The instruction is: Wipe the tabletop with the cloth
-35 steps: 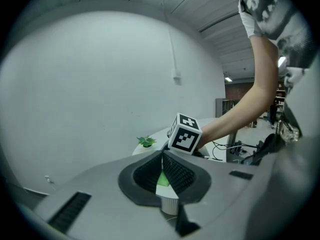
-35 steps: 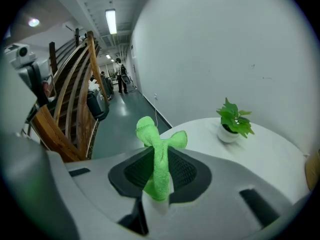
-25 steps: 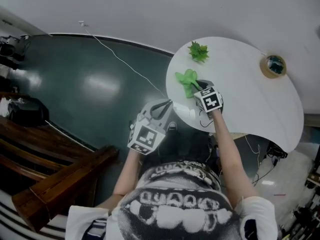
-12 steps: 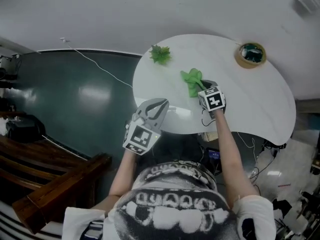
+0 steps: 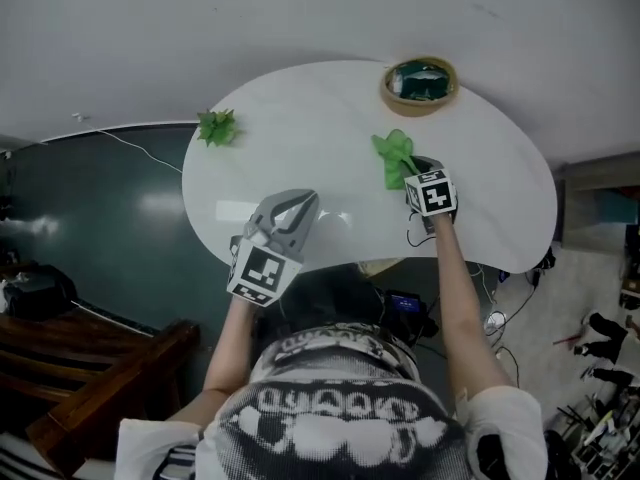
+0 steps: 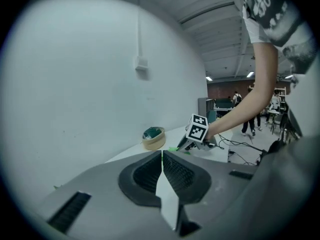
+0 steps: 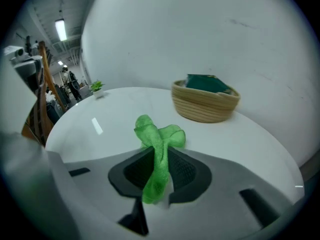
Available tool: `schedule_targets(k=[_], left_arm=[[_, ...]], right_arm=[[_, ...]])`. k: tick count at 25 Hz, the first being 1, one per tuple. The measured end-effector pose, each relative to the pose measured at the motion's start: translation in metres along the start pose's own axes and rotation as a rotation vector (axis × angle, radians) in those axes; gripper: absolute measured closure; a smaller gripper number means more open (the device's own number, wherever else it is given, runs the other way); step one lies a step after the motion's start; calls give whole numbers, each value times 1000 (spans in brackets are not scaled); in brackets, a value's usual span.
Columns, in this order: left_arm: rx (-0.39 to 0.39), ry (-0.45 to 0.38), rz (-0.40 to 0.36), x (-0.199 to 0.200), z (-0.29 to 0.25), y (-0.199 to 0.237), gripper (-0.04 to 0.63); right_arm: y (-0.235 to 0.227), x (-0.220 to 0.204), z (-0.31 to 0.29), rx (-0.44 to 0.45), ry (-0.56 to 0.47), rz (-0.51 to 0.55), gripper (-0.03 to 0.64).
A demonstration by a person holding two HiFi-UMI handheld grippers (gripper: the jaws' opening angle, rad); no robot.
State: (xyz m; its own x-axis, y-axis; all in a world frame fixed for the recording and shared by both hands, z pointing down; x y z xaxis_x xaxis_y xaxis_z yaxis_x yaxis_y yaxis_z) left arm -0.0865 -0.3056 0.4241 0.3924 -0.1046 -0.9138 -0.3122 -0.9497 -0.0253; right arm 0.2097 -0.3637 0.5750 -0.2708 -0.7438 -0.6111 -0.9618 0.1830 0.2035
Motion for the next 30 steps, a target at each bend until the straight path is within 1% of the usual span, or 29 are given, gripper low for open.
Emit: schedule_targets(k=[6, 9, 14, 17, 20, 23, 26, 30], left_arm=[[-22, 18, -14, 23, -61, -9, 588], [-44, 19, -32, 36, -84, -17, 588], [-82, 66, -63, 50, -105, -28, 588], [-84, 66, -65, 53, -109, -31, 588], [-83, 77, -66, 53, -108, -35, 588], [-85, 90, -66, 51, -105, -39, 588], [-89, 93, -63, 48, -99, -42, 588], [-94, 83, -66, 45, -89, -45, 588]], right_arm=[[-119, -51, 8, -121, 51, -71, 535], [-173, -76, 14, -184, 78, -99, 535], [-245, -116, 22, -263, 124, -133, 535], [-279, -134, 29, -315, 153, -143, 535], [-307, -152, 34, -369, 180, -167, 535], [-324, -164, 41, -405, 198, -196, 535], [-329, -166, 49, -430, 197, -221, 535], [-320, -160, 62, -438, 165, -240, 535]])
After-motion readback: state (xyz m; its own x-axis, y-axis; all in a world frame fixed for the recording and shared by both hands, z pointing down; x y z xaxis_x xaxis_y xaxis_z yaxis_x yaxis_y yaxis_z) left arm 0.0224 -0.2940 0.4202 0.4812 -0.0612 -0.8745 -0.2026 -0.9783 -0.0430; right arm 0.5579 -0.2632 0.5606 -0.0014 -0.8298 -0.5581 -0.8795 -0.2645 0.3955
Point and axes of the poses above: the fingertips, and each gripper's own axes: z backward along the fingers, y to its left, x out of its top, the point moved 8 cm from there along z, backward along the fingers, and after that the axes turned 14 degrees about -x, right-handed, at the moved point
